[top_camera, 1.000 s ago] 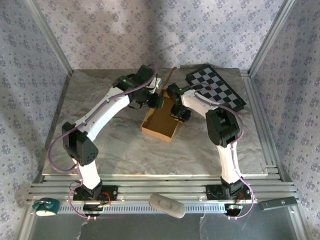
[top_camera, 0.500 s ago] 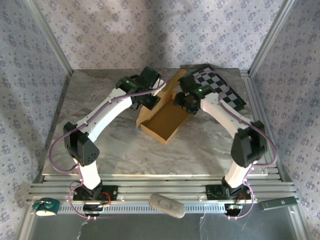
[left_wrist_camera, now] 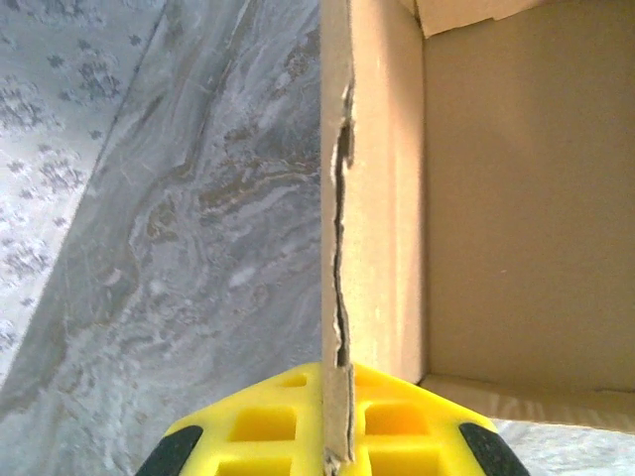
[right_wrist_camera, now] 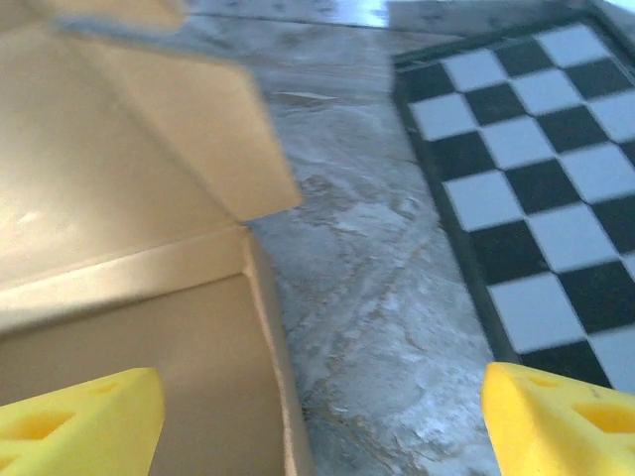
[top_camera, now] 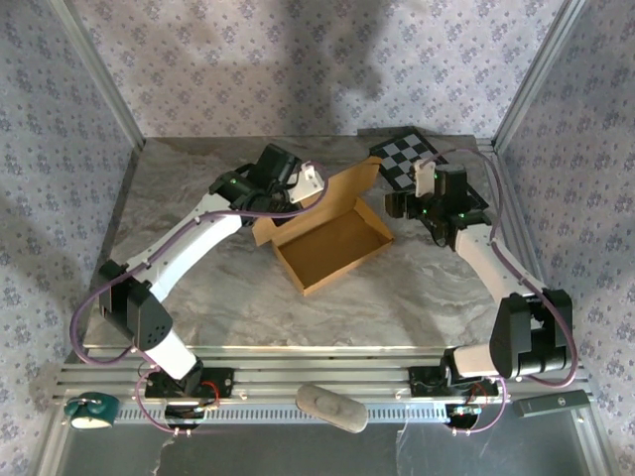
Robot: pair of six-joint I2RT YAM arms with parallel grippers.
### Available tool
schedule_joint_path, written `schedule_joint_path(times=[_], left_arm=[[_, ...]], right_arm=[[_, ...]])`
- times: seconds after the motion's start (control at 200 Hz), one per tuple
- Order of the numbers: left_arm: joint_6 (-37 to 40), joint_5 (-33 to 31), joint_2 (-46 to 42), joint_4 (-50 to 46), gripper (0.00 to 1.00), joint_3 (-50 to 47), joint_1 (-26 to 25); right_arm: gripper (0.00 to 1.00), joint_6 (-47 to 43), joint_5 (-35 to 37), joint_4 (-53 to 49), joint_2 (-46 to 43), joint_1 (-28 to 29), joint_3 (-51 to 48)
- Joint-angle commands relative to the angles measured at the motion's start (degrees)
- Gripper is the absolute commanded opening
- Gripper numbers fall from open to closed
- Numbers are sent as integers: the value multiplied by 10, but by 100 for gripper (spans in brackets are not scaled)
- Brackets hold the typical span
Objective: Fold the paper box
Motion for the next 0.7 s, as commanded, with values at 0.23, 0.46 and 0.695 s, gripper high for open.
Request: schedule_joint_path(times=[0.23, 0.46, 0.695], left_arm=[[133, 68, -36, 62, 0, -29, 29], [142, 68, -31, 61, 0, -22, 28], [145, 66, -27, 62, 0, -20, 29]], right_arm=[[87, -224, -85, 41, 84, -6, 66], [85, -230, -149, 26, 152, -29, 132], [83, -234, -217, -20, 219, -28, 215]])
